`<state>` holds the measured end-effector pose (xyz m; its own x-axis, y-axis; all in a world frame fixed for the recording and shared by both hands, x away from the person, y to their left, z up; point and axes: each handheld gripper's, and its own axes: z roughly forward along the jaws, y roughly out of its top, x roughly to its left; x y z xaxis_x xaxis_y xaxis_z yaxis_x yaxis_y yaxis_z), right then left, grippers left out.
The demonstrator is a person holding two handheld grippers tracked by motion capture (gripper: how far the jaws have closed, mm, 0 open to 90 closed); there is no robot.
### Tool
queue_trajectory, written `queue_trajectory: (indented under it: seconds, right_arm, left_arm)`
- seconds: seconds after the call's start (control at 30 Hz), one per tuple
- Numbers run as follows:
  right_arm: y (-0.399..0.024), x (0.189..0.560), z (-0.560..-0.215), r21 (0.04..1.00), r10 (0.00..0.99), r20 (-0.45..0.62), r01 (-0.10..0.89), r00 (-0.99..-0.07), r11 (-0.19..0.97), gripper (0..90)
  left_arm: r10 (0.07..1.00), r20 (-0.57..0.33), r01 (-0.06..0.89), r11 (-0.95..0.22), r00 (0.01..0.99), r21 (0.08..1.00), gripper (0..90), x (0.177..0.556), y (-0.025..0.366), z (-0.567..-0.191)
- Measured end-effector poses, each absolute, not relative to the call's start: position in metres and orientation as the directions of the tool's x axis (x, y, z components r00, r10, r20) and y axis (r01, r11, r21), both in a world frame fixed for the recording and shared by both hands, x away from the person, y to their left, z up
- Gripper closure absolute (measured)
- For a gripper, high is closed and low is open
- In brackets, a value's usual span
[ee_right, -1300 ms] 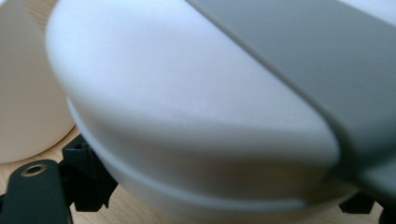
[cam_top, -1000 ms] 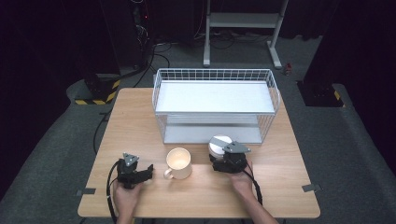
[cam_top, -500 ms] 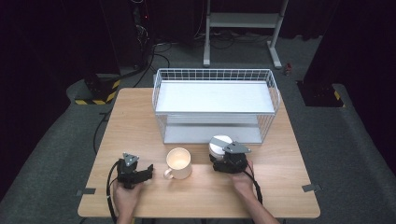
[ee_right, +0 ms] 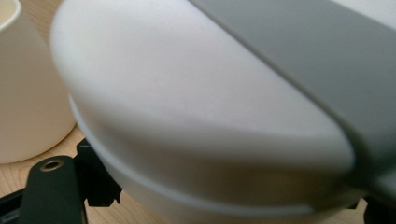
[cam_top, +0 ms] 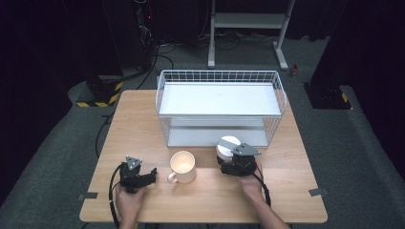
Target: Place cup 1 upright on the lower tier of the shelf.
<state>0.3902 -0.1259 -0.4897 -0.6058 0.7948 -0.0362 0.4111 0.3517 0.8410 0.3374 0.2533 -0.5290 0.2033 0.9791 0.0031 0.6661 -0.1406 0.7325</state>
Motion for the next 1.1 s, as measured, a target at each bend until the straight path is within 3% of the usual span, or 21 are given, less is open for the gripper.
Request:
queue_trajectory:
  seconds: [0.6, 1.1]
  right_arm:
    - [-0.147, 0.404, -0.474, 0.848, 0.823, -0.010, 0.431, -0.568, 0.308, 18.6]
    - [-0.165, 0.431, -0.476, 0.833, 0.885, 0.044, 0.506, -0.463, 0.224, 18.7]
  left_arm:
    - [0.979, 0.003, 0.666, -0.139, 0.202, 0.733, 16.8, 0.337, 0.253, -0.529]
    - [0.980, 0.008, 0.665, -0.142, 0.200, 0.733, 17.0, 0.337, 0.253, -0.529]
